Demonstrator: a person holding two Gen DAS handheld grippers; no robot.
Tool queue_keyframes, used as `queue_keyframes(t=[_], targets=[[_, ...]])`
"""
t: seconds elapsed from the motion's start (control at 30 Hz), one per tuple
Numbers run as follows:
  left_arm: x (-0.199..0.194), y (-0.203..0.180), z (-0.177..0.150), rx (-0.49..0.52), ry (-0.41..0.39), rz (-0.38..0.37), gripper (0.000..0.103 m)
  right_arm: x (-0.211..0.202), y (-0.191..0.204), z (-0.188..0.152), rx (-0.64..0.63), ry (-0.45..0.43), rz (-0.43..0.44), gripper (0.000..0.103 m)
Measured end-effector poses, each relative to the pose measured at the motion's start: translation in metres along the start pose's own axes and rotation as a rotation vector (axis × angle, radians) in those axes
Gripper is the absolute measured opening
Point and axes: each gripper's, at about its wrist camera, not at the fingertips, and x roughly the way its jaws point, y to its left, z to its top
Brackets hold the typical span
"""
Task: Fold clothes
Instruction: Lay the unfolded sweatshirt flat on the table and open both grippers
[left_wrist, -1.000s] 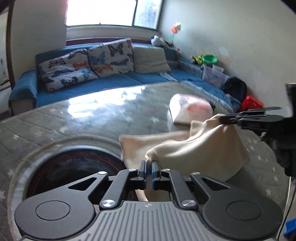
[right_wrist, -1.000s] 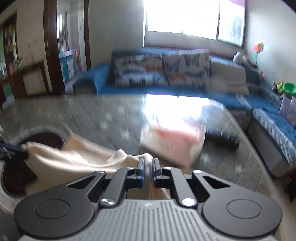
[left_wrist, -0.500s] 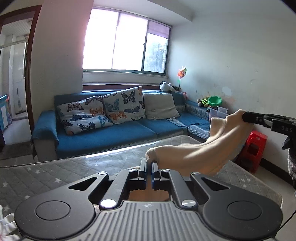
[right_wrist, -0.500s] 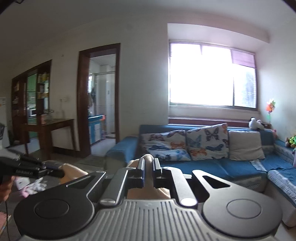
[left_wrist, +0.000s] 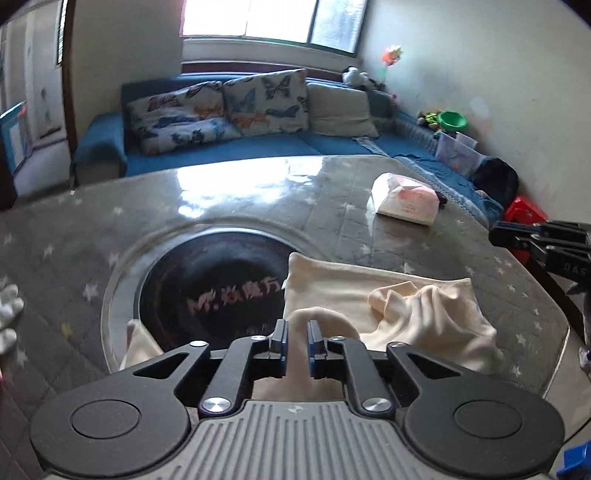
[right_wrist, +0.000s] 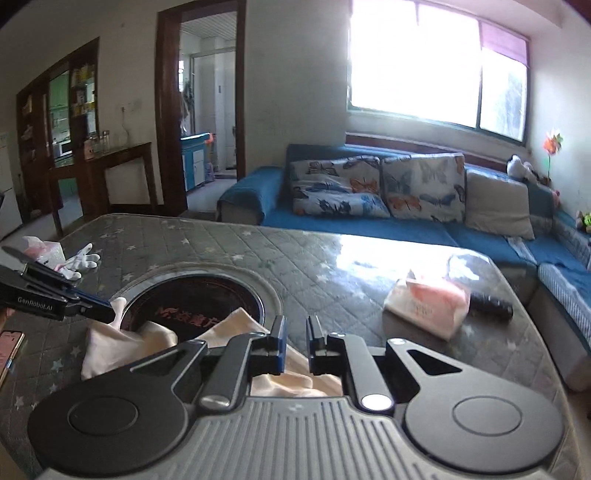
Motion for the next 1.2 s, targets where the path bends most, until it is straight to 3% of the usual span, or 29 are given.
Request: queue_keyframes(t=[0.1,0.17,0.23,0.27,0.33,0.47,0.53,0.93,1.2], targets=[[0.0,-0.005,-0.005,-0.001,0.004,0.019,0.045,-0.007,0.006,-0.002,0.003,-0.012,0.001,0.034],[-0.001,-0.01,-0.01,0.008,0.005,0.035,0.05,-0.011,0.012,-0.006,0.005,-0.019,0.0,0.043],[0.0,-0.016,-0.014,0.011,0.007,0.038,0.06,-0.015,0.017,-0.011,0.01,-0.024,0.0,0.062],[0.0,-0.019,-0.016,0.013,0.008,0.039,0.062,-0.016,0.019,-0.014,0.016,-0.026,0.001,0.065],[0.001,-0.026,-0.021,0.024,0.006,0.057,0.075,-0.018,0.024,-0.02,0.028,-0.029,0.003,0.08],[0.001,-0.038,-0.031,0.049,0.0,0.099,0.095,-0.021,0.033,-0.035,0.037,-0.025,-0.007,0.09],[0.001,-0.042,-0.036,0.049,0.0,0.107,0.1,-0.023,0.037,-0.042,0.037,-0.019,-0.013,0.103],[0.001,-0.054,-0.06,0.035,0.018,0.153,0.103,-0.02,0.058,-0.074,0.056,0.114,-0.088,0.103],[0.001,-0.057,-0.074,0.048,0.024,0.19,0.103,-0.018,0.066,-0.089,0.14,0.171,-0.104,0.103]])
